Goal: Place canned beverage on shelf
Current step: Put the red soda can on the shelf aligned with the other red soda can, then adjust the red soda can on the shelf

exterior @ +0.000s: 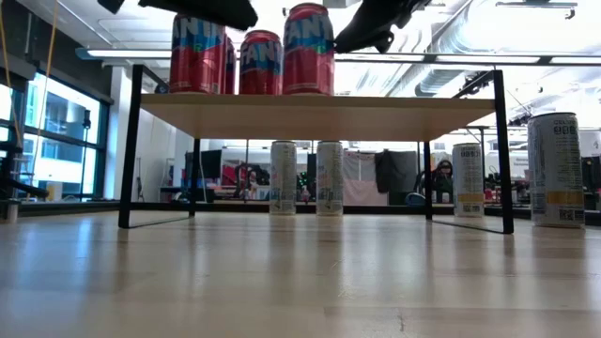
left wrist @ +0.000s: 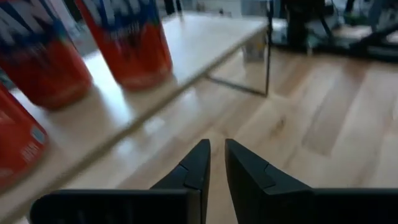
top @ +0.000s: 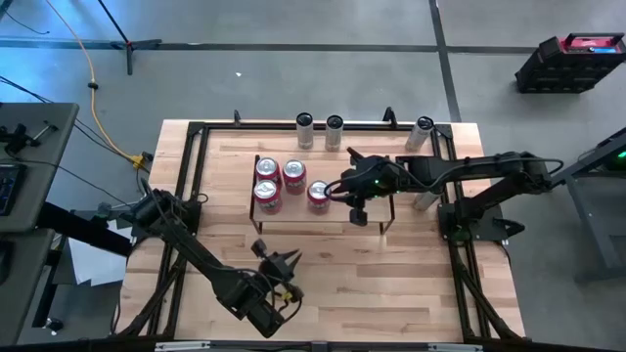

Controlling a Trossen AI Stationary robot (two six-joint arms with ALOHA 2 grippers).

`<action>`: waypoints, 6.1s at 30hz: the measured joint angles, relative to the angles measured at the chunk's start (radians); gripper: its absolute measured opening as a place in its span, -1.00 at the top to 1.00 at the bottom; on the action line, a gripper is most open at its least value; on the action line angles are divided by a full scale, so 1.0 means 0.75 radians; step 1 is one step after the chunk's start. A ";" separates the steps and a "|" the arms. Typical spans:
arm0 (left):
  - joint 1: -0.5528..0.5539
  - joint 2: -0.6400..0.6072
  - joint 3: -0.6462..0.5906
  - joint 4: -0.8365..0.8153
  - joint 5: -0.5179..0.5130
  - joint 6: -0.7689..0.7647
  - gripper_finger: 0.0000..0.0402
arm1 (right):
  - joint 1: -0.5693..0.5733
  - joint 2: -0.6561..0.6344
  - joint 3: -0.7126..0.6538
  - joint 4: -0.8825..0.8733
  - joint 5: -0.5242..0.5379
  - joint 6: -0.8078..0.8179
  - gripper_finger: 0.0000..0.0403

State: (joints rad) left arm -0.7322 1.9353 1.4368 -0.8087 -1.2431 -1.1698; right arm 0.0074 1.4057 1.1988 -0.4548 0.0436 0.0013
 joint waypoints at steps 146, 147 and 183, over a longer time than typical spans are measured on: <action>0.049 -0.374 0.001 -0.263 0.055 0.274 1.00 | -0.018 0.167 0.001 0.562 0.016 -0.181 0.63; 0.055 -0.374 0.001 -0.263 0.055 0.275 1.00 | -0.018 0.165 0.001 0.561 0.033 -0.184 0.63; 0.139 -0.660 0.001 -0.348 0.216 0.396 1.00 | 0.075 0.094 0.001 0.428 0.228 -0.142 0.63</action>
State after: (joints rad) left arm -0.6279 1.4402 1.4376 -1.0697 -1.0808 -0.8730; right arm 0.0634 1.4765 1.1997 -0.1335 0.2143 -0.1053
